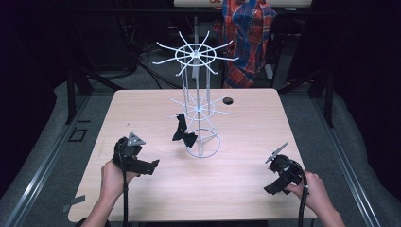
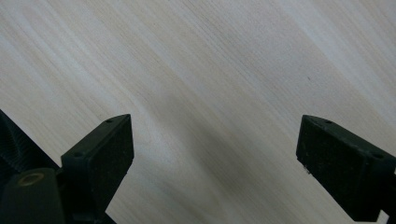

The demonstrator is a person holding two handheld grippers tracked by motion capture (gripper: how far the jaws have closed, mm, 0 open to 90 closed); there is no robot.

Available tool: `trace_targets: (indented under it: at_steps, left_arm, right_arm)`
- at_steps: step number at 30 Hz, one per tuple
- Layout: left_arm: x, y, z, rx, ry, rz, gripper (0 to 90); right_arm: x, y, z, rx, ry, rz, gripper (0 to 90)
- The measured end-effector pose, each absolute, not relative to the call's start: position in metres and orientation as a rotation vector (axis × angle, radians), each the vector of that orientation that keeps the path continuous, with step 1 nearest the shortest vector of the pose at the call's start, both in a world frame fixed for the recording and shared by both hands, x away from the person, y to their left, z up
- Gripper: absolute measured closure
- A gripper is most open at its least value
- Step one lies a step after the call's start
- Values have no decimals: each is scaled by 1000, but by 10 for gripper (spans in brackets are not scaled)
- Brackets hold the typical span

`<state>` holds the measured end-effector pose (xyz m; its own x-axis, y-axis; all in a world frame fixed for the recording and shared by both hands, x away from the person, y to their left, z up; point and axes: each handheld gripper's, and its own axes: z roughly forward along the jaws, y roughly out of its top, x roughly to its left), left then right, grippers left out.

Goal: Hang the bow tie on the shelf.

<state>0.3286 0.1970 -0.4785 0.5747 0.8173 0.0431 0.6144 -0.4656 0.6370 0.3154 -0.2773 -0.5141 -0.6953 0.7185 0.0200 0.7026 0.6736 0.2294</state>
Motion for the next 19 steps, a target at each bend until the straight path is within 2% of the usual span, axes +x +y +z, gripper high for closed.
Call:
trace_targets:
  at_steps: [6, 11, 19]
  left_arm:
    - [331, 195, -483, 2278, 1121, 475, 2]
    - [337, 192, -491, 2316, 1115, 413, 1]
    - [340, 190, -495, 2316, 1113, 396, 1]
  right_arm:
    - [317, -276, -515, 1183, 2822, 336, 109]
    - [319, -276, -518, 1202, 2828, 338, 110]
    - [319, -276, -520, 1188, 2854, 298, 104]
